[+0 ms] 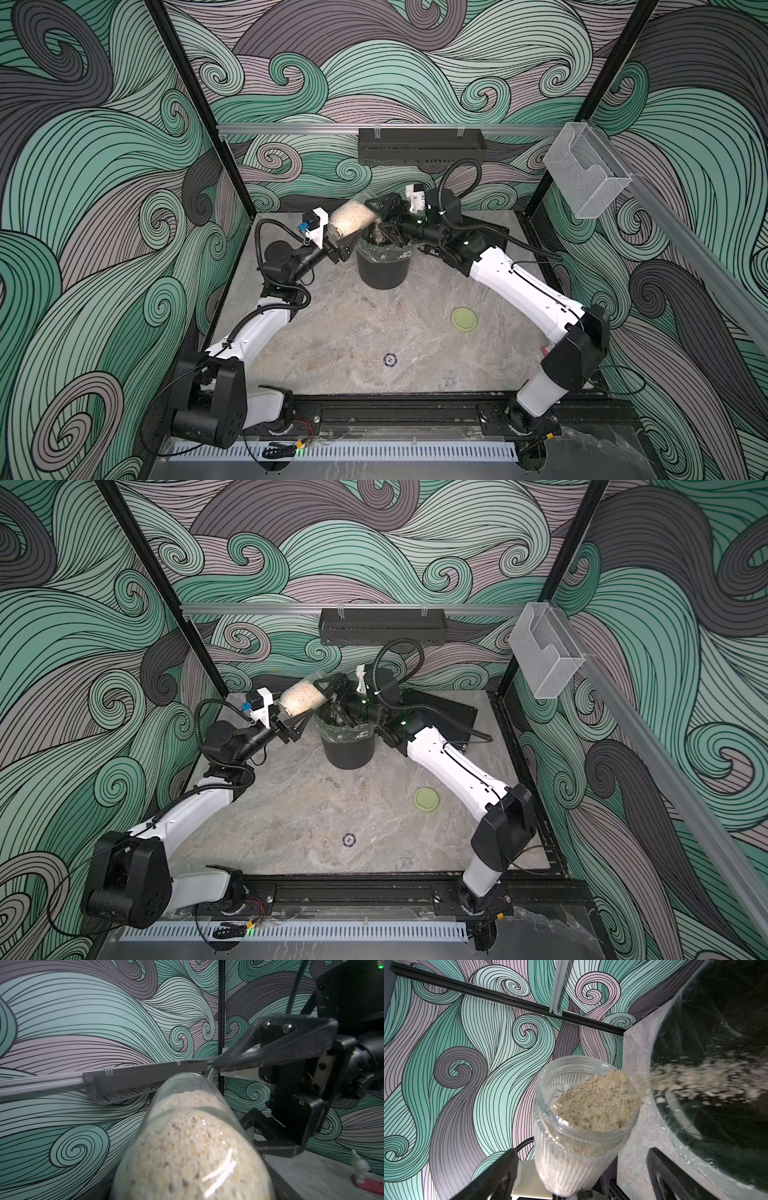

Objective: Empty expired oatmeal from jars
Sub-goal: Pour the expired oatmeal into the trash bin.

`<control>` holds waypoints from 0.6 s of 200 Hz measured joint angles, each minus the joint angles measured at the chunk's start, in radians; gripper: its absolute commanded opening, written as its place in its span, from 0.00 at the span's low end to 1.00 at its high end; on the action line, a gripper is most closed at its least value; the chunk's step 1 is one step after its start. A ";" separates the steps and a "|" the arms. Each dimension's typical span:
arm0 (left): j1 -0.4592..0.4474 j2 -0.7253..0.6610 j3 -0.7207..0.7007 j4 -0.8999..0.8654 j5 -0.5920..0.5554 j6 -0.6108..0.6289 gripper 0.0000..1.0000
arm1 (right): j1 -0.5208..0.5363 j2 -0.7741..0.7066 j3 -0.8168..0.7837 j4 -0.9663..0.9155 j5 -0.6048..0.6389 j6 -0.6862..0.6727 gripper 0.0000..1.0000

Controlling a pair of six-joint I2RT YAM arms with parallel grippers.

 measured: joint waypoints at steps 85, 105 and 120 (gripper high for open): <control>0.000 0.022 0.048 -0.050 0.011 -0.001 0.01 | -0.056 -0.129 0.000 -0.241 0.042 -0.400 0.97; 0.000 0.023 0.050 -0.050 0.012 -0.002 0.01 | -0.053 -0.133 0.089 -0.349 0.113 -0.748 0.98; 0.000 0.026 0.050 -0.054 0.012 -0.003 0.01 | -0.047 -0.149 0.110 -0.372 0.165 -1.041 0.99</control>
